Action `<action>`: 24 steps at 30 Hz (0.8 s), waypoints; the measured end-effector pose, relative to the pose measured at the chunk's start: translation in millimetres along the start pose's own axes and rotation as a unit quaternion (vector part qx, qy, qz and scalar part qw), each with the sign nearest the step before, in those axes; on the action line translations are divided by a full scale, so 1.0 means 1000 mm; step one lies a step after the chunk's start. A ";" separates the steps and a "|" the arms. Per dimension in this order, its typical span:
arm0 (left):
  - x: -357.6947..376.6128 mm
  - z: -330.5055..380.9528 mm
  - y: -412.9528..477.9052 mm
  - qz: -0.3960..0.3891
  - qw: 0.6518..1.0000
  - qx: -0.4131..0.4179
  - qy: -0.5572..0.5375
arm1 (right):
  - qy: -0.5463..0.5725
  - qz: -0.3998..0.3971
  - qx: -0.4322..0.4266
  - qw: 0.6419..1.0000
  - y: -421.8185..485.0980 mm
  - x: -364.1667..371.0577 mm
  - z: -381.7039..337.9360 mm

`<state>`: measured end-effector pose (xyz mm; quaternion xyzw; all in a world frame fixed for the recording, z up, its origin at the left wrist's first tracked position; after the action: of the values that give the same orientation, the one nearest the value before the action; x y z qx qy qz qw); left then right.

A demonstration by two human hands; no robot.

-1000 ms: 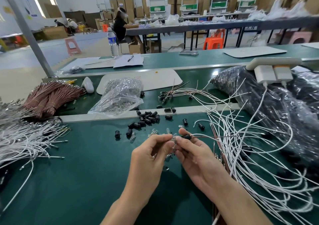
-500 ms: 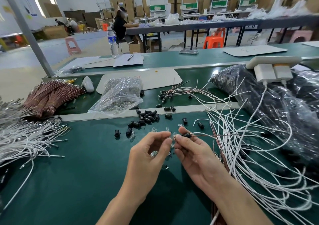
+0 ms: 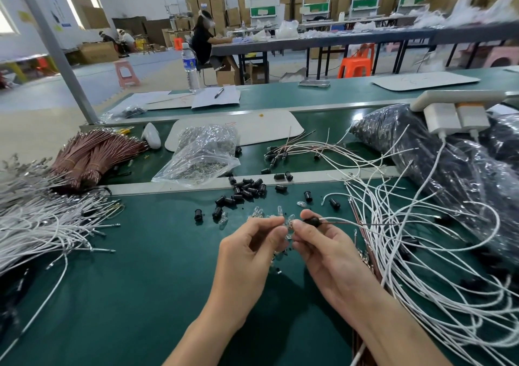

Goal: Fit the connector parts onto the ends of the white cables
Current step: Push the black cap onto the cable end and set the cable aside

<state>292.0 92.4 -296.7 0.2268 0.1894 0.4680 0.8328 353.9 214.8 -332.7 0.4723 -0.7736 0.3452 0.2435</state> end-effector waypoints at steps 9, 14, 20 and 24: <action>0.001 0.000 0.000 -0.009 1.000 0.004 0.013 | -0.044 -0.002 -0.021 0.999 0.000 -0.001 -0.004; 0.001 0.000 0.001 -0.025 0.999 0.011 0.017 | -0.050 -0.007 -0.012 0.999 -0.001 -0.001 -0.002; 0.000 -0.006 0.000 -0.017 1.000 -0.019 -0.005 | -0.070 -0.001 -0.017 0.997 -0.001 -0.002 -0.003; 0.001 -0.007 0.001 -0.029 0.999 -0.027 -0.013 | -0.094 -0.006 -0.012 0.996 -0.001 0.001 -0.003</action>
<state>288.4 95.4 -301.6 0.2045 0.1721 0.4458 0.8543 354.7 215.8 -330.1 0.5041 -0.7944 0.2884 0.1780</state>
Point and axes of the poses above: each hand's wrist, its own y-axis towards the middle knuckle, its own x-axis out of the palm, z = x × y, the point moved 9 cm from there along y, towards the middle knuckle, and after that the axes turned 13 degrees about x, right-handed, at the moved point
